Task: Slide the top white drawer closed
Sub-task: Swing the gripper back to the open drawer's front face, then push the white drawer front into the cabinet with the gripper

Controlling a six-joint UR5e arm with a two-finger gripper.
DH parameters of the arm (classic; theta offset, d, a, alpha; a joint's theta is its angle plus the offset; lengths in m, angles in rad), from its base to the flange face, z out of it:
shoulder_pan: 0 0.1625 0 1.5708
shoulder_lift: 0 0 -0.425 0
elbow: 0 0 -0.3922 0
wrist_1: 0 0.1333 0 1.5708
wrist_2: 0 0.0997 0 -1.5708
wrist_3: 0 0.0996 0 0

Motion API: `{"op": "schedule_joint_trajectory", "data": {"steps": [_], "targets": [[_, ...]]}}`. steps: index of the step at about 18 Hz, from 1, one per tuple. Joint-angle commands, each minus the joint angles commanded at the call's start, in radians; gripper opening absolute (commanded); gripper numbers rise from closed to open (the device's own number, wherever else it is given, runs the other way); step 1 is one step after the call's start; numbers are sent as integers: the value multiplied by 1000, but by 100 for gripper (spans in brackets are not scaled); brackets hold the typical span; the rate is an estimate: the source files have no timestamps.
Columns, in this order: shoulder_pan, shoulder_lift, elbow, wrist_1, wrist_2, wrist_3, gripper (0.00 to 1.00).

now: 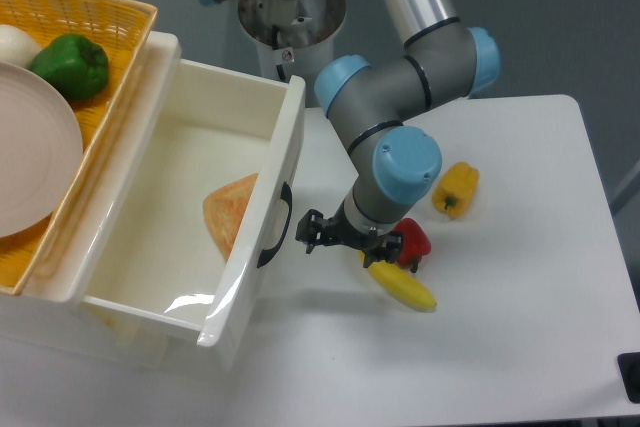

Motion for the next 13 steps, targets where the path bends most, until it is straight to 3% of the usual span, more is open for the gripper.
{"op": "schedule_joint_trajectory", "data": {"steps": [13], "targets": [[-3,11,0,-3,-21,0,100]]}}
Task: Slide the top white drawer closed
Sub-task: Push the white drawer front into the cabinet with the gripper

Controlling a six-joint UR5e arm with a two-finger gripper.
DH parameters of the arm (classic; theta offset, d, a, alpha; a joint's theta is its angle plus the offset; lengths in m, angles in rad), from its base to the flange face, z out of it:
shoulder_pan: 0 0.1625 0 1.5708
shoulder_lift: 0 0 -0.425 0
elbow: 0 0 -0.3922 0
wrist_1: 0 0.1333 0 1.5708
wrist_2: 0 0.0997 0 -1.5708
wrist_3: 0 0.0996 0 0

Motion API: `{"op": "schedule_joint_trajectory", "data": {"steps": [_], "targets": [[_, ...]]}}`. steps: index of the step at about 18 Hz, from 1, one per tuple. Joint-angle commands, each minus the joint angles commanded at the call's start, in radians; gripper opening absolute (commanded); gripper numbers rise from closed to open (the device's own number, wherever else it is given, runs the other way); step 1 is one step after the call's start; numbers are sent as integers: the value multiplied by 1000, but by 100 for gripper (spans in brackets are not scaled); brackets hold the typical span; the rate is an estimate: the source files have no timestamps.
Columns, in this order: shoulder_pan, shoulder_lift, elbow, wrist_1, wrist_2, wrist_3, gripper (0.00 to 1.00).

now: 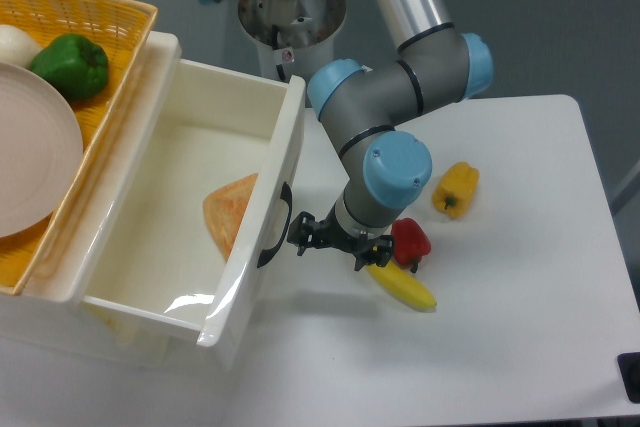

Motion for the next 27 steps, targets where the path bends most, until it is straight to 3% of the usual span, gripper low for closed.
{"op": "schedule_joint_trajectory", "data": {"steps": [27], "targets": [[-52,29,-2,-8,-23,3,100]]}}
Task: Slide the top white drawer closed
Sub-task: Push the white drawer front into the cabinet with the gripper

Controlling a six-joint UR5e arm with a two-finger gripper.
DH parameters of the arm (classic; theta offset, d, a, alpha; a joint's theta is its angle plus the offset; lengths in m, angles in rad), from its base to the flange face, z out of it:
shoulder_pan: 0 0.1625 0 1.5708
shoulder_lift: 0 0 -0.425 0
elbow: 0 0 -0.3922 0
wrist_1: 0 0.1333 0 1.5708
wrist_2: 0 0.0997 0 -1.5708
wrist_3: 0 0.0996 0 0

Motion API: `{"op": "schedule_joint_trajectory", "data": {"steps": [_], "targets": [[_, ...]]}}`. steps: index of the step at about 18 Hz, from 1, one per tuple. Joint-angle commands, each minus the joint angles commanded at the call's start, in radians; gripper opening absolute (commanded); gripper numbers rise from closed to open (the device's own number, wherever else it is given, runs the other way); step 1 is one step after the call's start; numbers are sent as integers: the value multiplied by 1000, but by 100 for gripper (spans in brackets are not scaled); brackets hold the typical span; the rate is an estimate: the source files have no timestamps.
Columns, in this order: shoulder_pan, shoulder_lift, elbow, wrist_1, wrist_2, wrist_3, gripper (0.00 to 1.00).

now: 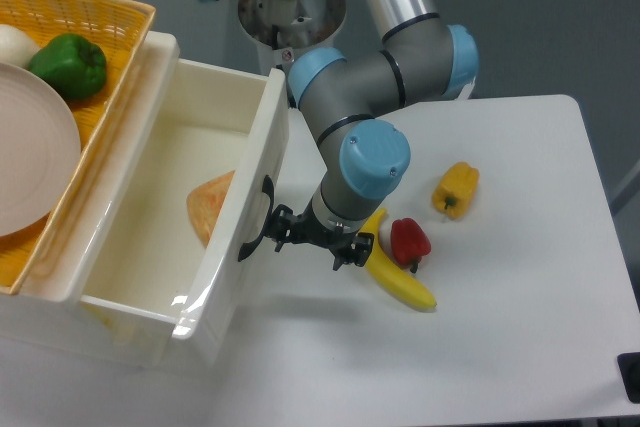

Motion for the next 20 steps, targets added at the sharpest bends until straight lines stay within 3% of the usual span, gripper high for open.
{"op": "schedule_joint_trajectory", "data": {"steps": [20], "targets": [[-89,40,-14,0,-18,-5,100]]}}
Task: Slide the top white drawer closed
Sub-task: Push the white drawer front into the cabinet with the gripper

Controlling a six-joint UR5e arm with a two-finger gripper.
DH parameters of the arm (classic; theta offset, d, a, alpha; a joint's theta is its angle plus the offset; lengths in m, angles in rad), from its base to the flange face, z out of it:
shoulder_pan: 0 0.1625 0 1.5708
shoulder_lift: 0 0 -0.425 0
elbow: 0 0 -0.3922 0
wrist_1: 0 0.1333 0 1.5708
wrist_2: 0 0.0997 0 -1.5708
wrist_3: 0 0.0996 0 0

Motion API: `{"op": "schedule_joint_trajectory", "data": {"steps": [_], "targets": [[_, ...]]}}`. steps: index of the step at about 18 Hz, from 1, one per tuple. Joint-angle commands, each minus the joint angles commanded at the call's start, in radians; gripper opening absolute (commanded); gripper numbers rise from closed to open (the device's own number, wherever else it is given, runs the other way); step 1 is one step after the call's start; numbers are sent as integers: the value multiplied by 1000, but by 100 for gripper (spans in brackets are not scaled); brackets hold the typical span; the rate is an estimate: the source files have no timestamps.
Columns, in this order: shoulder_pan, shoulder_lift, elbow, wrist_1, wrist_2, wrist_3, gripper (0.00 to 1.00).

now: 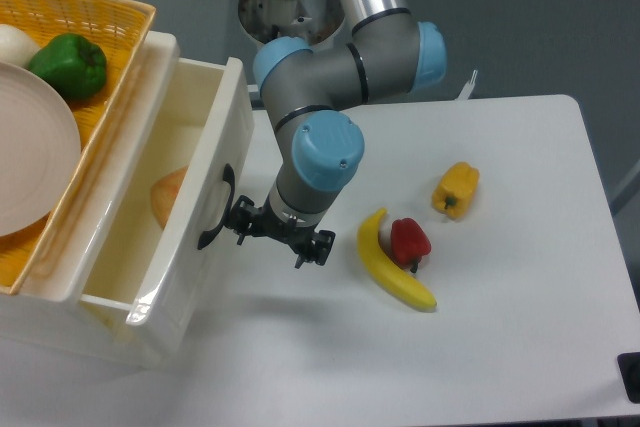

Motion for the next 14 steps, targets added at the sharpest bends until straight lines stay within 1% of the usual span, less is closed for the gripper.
{"op": "schedule_joint_trajectory", "data": {"steps": [4,14], "targets": [[-21,2,0,2,6,0,100],[-44,9,0,3,-2,-2,100]]}}
